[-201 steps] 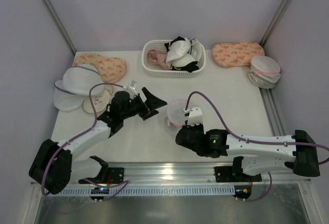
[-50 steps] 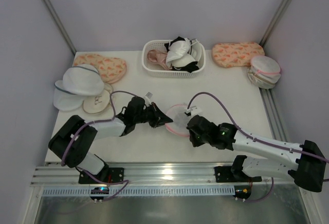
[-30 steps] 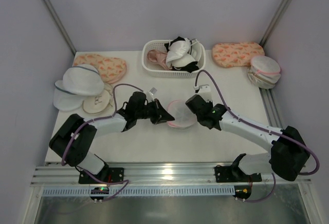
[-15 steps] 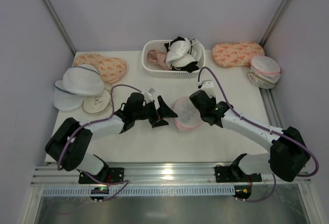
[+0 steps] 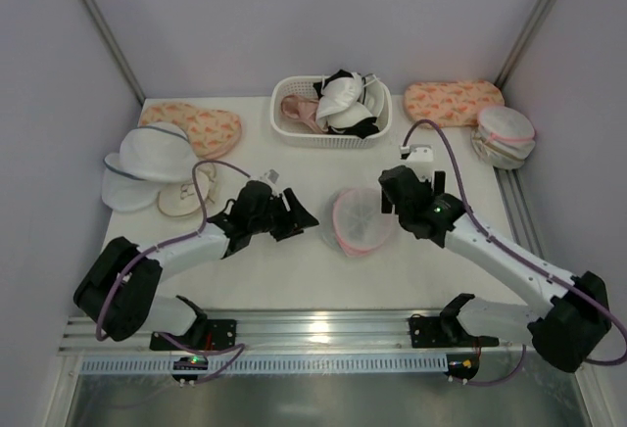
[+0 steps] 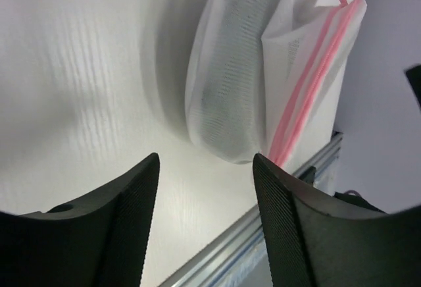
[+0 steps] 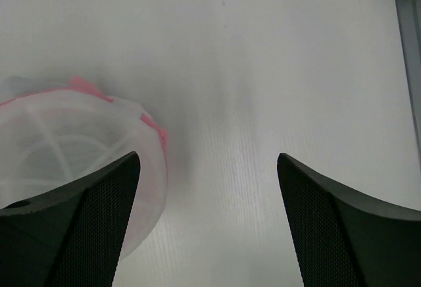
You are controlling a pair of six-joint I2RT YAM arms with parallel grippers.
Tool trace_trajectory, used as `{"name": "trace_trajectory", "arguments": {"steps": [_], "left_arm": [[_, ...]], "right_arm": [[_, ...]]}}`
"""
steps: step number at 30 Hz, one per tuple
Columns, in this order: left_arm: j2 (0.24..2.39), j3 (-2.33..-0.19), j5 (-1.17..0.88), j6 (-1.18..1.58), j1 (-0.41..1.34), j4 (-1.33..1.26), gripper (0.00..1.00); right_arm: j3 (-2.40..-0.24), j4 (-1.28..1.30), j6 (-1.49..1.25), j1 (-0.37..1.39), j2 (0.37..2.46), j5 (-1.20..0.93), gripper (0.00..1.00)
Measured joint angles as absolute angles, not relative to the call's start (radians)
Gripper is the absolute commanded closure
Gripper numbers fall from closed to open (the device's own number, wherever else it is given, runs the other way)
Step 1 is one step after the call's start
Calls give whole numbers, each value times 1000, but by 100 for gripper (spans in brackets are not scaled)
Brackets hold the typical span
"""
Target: Unzip the laundry bag and remove the bra
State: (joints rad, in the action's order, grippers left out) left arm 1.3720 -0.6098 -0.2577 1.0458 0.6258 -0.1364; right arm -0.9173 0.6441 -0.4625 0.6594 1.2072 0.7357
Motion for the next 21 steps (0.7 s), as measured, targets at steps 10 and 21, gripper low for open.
{"name": "trace_trajectory", "arguments": {"steps": [10, 21], "left_arm": [[1481, -610, -218, 984, 617, -273, 54], [1751, -684, -376, 1002, 614, -484, 46]], "right_arm": [[-842, 464, -398, 664, 973, 413, 13], [-799, 425, -402, 665, 995, 268, 14]]}}
